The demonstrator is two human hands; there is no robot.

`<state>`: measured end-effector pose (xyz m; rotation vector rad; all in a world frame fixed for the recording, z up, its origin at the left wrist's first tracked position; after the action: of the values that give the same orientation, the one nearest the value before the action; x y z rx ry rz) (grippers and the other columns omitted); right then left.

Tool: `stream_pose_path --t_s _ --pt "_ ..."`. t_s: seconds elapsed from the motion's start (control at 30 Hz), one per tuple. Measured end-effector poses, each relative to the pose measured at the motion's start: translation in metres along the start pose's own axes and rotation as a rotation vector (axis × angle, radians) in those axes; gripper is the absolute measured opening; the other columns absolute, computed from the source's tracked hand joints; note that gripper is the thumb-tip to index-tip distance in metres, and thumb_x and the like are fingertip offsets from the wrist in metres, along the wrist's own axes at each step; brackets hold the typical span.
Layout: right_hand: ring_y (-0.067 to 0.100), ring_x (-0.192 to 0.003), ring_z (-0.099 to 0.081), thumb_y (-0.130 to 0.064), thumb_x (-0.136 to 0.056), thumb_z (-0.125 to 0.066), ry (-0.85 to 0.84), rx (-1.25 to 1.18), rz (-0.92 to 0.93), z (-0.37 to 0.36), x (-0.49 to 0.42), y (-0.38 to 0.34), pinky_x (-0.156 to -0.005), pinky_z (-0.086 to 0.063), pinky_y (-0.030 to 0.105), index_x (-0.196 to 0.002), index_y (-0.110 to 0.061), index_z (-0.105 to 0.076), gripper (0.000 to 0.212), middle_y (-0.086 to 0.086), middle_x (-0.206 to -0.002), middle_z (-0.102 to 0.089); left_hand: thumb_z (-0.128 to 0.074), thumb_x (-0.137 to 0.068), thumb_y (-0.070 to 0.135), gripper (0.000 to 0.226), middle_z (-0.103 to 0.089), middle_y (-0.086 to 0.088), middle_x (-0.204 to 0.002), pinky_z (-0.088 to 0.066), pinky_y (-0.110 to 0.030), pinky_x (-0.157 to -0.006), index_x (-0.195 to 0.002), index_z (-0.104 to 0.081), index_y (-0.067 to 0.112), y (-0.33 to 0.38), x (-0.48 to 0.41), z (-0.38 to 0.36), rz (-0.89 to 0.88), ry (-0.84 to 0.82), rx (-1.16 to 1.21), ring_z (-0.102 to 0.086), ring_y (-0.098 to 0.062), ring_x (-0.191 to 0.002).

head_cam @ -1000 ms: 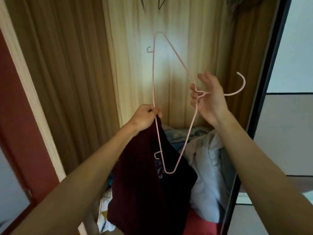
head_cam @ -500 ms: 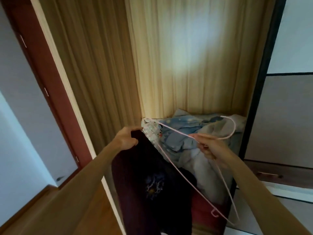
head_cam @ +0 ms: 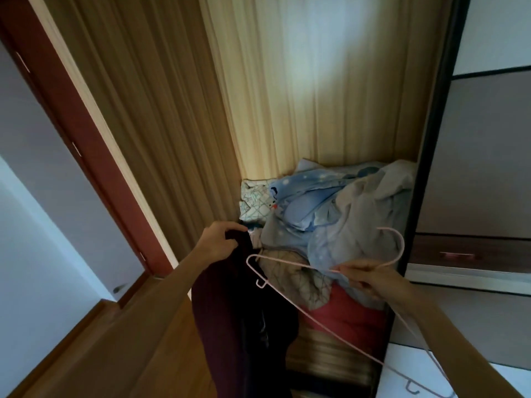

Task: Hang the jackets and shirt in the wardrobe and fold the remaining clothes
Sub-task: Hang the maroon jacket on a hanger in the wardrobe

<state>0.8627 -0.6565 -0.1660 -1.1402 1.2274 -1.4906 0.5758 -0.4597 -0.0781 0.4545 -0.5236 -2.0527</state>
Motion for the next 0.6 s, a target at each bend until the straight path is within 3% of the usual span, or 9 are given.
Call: stream_pose_path --t_s 0.07,0.17,0.27,0.37,0.43,0.5,0.6 --pt "0.012 -0.048 -0.035 -0.025 -0.087 -0.069 -0.032 0.017 -0.019 -0.012 0.004 0.009 -0.042 -0.022 0.022 -0.089 -0.017 -0.080 0.013 0.005 -0.059 -0.046 -0.062 -0.084 -0.001 0.042 -0.073 0.001 -0.107 -0.060 -0.035 -0.083 -0.113 -0.074 0.028 -0.002 0.002 0.004 0.008 0.000 0.028 -0.071 -0.016 -0.088" --pt "0.001 -0.042 -0.044 -0.013 -0.092 -0.067 0.023 0.018 0.017 -0.039 0.004 0.006 -0.041 -0.031 0.012 -0.092 -0.012 -0.078 0.011 -0.005 -0.051 -0.054 -0.062 -0.084 -0.001 0.042 -0.072 0.002 -0.108 -0.059 -0.028 -0.082 -0.112 -0.074 0.028 0.006 0.009 0.003 -0.011 -0.013 0.094 -0.069 -0.010 -0.090" --pt "0.003 -0.052 -0.052 -0.013 -0.093 -0.067 0.038 0.024 0.132 -0.071 -0.004 -0.007 -0.054 -0.041 0.017 -0.098 -0.012 -0.078 0.012 -0.001 -0.059 -0.060 -0.063 -0.082 -0.003 0.043 -0.073 0.006 -0.105 -0.058 -0.031 -0.089 -0.109 -0.075 0.030 0.025 0.016 0.001 -0.087 -0.051 0.146 -0.070 -0.008 -0.092" --pt "0.004 -0.053 -0.055 -0.009 -0.093 -0.067 0.096 0.024 0.183 -0.114 -0.017 -0.020 -0.056 -0.046 0.019 -0.126 -0.006 -0.061 0.034 0.006 -0.070 -0.062 -0.062 -0.081 -0.003 0.044 -0.074 0.007 -0.106 -0.056 -0.029 -0.093 -0.108 -0.076 0.030 0.051 0.024 0.003 -0.173 -0.069 0.211 -0.070 -0.005 -0.096" --pt "0.010 -0.058 -0.061 -0.001 -0.091 -0.066 0.139 -0.018 0.274 -0.142 -0.024 -0.036 -0.056 -0.049 0.025 -0.139 -0.015 -0.044 0.054 0.006 -0.080 -0.068 -0.060 -0.081 -0.004 0.045 -0.073 0.006 -0.108 -0.054 -0.022 -0.093 -0.108 -0.076 0.029 0.070 0.034 0.003 -0.234 -0.078 0.248 -0.068 -0.005 -0.101" --pt "0.019 -0.064 -0.063 0.003 -0.086 -0.065 0.192 -0.105 0.353 -0.153 -0.032 -0.051 -0.054 -0.049 0.031 -0.137 -0.021 -0.042 0.061 0.009 -0.093 -0.069 -0.059 -0.081 -0.004 0.046 -0.073 0.004 -0.110 -0.054 -0.020 -0.090 -0.109 -0.075 0.029 0.078 0.042 0.007 -0.248 -0.063 0.288 -0.068 -0.009 -0.102" --pt "0.016 -0.062 -0.064 0.006 -0.080 -0.064 0.234 -0.141 0.363 -0.148 -0.037 -0.063 -0.053 -0.048 0.029 -0.128 -0.020 -0.050 0.056 0.007 -0.088 -0.070 -0.063 -0.084 0.001 0.048 -0.073 0.000 -0.107 -0.056 -0.034 -0.091 -0.118 -0.067 0.034 0.071 0.050 0.019 -0.203 -0.104 0.389 -0.070 -0.018 -0.099"
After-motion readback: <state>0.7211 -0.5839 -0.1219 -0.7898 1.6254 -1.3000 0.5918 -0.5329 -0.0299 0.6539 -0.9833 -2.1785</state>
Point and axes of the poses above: each hand's wrist, its own x-axis away from the middle knuckle, its own z-axis out of the back of the hand, y = z × x, the point moved 2 cm from there along -x, towards the middle knuckle
